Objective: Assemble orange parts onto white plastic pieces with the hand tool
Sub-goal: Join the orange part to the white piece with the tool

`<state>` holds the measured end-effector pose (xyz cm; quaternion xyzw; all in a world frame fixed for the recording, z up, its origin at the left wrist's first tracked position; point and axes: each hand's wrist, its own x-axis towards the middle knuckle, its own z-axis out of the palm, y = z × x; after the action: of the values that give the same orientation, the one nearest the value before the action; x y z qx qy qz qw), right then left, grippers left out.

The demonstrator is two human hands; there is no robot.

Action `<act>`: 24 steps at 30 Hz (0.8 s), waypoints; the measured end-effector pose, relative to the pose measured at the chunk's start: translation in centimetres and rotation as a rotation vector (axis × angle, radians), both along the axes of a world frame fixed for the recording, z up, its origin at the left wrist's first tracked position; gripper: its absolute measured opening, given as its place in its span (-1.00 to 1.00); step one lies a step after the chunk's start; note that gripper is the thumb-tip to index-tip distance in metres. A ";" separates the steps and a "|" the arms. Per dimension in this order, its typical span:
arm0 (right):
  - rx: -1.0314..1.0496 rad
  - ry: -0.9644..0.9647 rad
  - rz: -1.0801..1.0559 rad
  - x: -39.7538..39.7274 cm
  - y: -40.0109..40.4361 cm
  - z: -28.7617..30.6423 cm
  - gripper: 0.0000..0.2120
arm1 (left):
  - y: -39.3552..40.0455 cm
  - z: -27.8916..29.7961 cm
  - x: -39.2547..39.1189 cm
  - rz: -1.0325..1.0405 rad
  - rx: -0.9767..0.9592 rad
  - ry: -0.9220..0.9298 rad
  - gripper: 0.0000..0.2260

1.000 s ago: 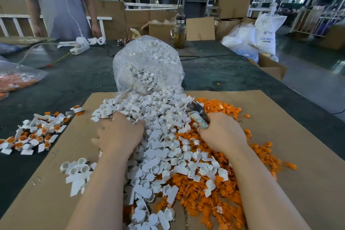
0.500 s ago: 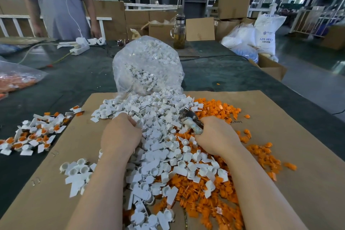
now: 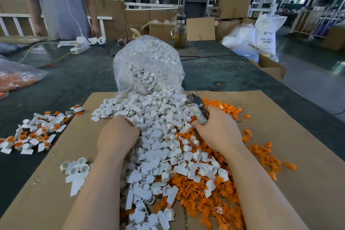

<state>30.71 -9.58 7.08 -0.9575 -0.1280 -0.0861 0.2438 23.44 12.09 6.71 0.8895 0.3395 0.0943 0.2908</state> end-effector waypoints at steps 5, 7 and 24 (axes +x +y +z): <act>0.062 -0.050 0.006 -0.3 0.1 0.4 -0.72 | -0.2 0.0 -0.1 -0.013 -0.026 -0.074 -0.93; 0.088 -0.054 0.019 -0.3 0.1 0.5 -0.69 | -0.3 0.0 -0.1 -0.016 -0.018 -0.098 -0.94; 0.206 -0.068 0.058 -0.1 0.3 0.2 -0.75 | -0.6 -0.1 0.4 -0.138 -0.025 -0.080 -0.78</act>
<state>30.64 -9.33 7.30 -0.9198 -0.1544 -0.1239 0.3387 23.87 11.51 6.65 0.9026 0.2669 0.1053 0.3209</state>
